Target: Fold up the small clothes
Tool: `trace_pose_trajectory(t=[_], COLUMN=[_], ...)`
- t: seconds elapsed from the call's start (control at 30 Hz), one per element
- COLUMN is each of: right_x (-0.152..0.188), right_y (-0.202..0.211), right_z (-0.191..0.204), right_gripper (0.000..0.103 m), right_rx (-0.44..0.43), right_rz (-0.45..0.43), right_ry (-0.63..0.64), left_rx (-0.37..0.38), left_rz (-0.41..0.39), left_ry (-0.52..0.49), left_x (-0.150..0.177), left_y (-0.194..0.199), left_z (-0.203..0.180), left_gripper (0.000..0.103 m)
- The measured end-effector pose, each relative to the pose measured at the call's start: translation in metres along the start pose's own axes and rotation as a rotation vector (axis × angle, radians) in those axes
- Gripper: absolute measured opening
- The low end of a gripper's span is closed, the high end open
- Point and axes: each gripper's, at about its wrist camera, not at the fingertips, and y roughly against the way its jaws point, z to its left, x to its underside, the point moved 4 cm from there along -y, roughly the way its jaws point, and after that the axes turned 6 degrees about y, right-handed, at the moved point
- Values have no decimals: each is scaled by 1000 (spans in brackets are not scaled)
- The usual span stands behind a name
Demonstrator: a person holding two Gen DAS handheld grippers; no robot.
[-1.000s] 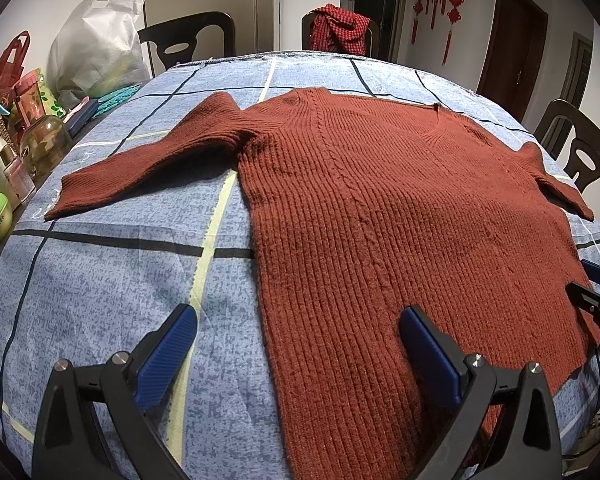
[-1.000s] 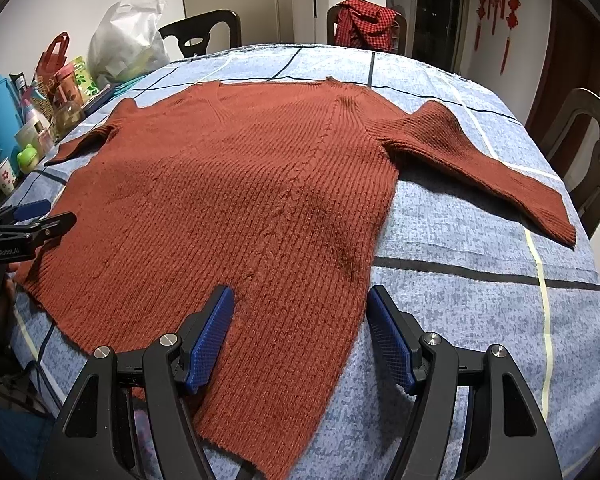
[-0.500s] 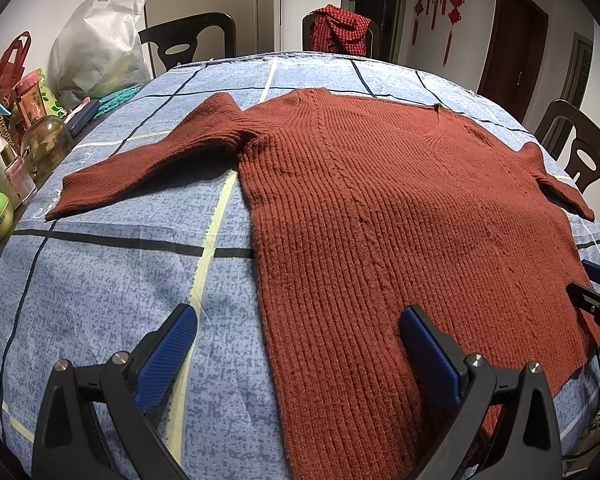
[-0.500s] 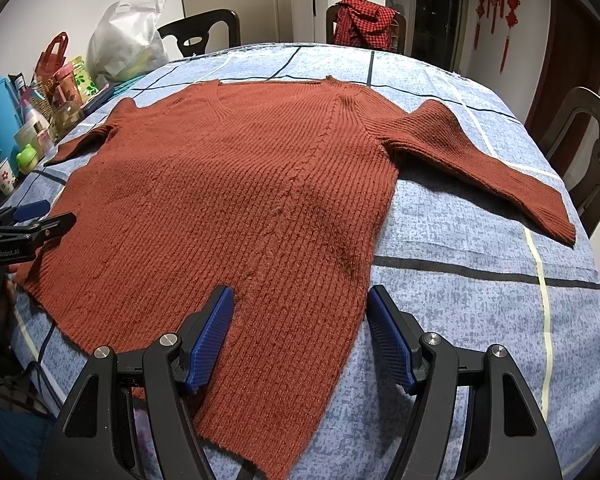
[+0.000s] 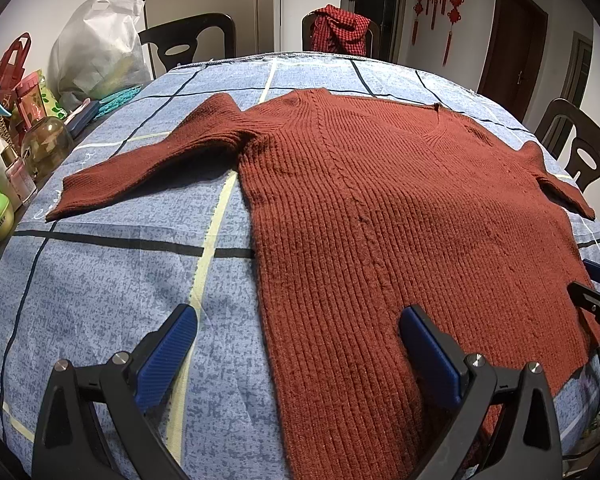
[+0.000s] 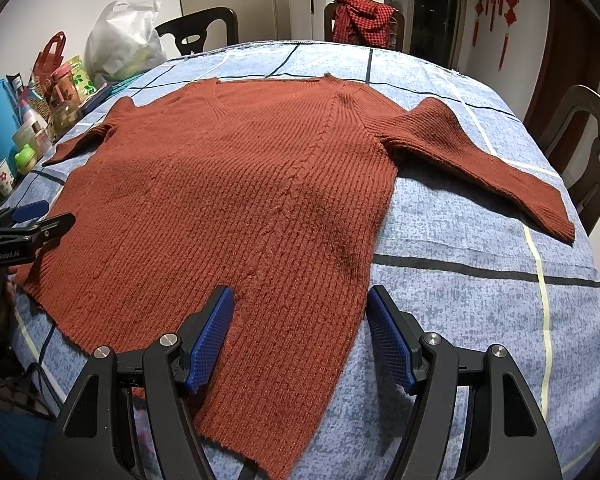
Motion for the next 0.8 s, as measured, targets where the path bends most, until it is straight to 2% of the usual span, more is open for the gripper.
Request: trace_pose_trajectory(t=[0.8], right_x=[-1], right_y=[1], right_z=[2], right_gripper=[69], right_rx=[10], right_rz=[9], right_ry=[-7], left_rx=[-6], left_rz=[6], left_ry=[4], left_x=[0], left_y=[-1], left_z=[2], left_gripper=[103])
